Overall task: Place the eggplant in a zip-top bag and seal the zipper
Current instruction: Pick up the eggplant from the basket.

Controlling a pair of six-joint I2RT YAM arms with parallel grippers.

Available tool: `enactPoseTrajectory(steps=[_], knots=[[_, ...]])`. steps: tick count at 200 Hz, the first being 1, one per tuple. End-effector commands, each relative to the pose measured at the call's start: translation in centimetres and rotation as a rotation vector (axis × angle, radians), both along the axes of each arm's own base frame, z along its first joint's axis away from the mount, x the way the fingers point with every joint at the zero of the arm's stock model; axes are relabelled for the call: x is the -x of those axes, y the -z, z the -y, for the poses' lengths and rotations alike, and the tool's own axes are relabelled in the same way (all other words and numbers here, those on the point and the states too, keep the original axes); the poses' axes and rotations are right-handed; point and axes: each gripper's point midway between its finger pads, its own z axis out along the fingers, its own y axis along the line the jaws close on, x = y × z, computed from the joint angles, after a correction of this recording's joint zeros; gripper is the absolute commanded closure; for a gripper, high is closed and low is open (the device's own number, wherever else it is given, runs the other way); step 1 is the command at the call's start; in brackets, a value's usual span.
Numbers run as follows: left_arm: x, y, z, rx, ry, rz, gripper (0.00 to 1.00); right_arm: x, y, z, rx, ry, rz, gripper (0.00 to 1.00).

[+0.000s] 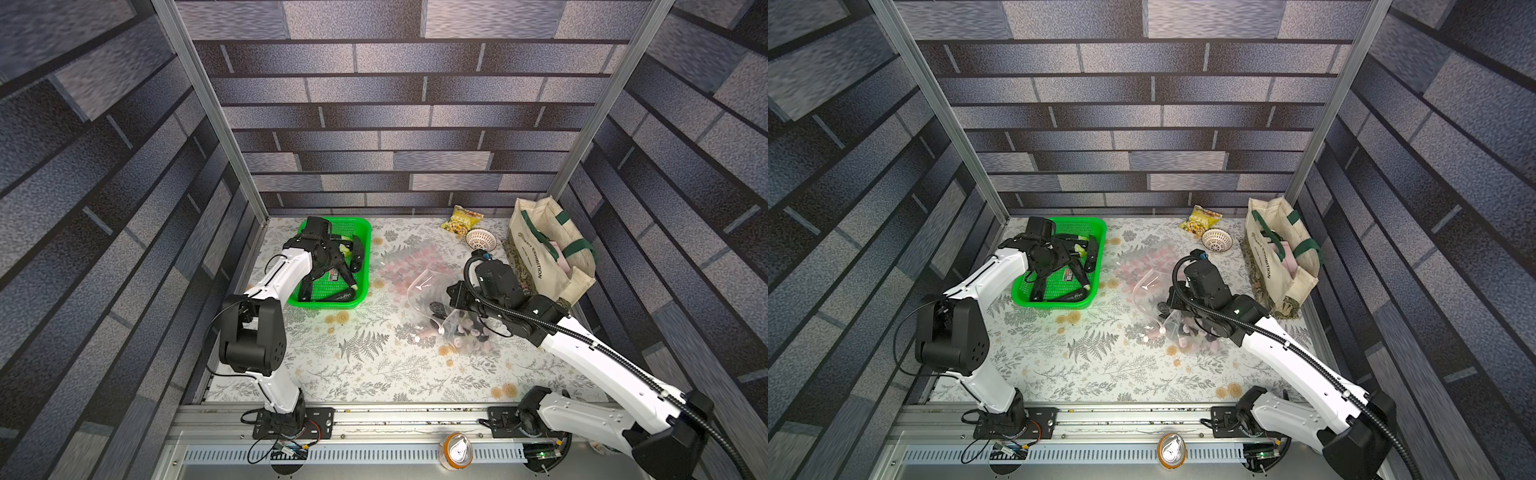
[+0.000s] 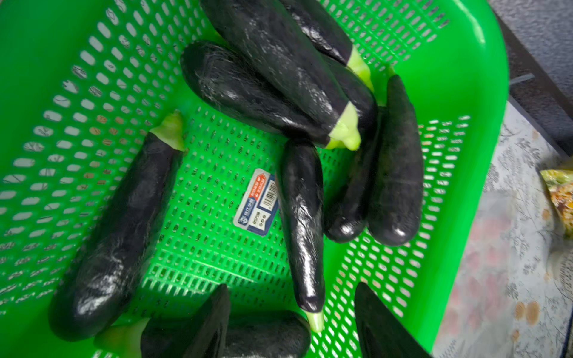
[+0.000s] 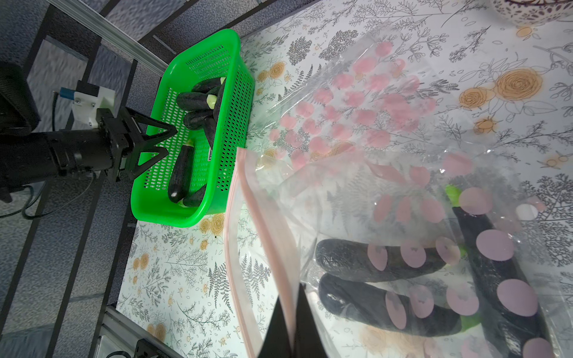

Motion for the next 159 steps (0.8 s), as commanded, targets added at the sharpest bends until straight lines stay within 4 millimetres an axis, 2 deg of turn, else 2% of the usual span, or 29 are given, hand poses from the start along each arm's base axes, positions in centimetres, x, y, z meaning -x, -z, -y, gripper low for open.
enactPoseTrajectory(steps=[1,47,90,119,139,159], knots=[[-1.4,0.6,0.0,-0.006,0.023,-0.017,0.35,0.2,0.8,0.6,0.033,0.002,-0.014,1.0],[-4.1,3.9,1.4,0.006,0.065,-0.077,0.35,0.2,1.3,0.8,0.047,0.008,-0.023,1.0],[-5.1,7.1,1.4,-0.05,0.071,-0.162,0.36,0.1,1.3,0.8,0.057,0.009,-0.021,1.0],[-5.3,8.8,0.8,-0.091,0.066,-0.198,0.47,0.1,1.3,1.0,0.065,0.012,-0.018,1.0],[-5.3,8.2,0.1,-0.145,0.068,-0.191,0.59,0.0,1.3,1.1,0.067,0.016,-0.015,1.0],[-5.1,4.6,0.2,-0.167,0.076,-0.126,0.62,0.0,1.1,1.2,0.064,0.019,-0.01,1.0]])
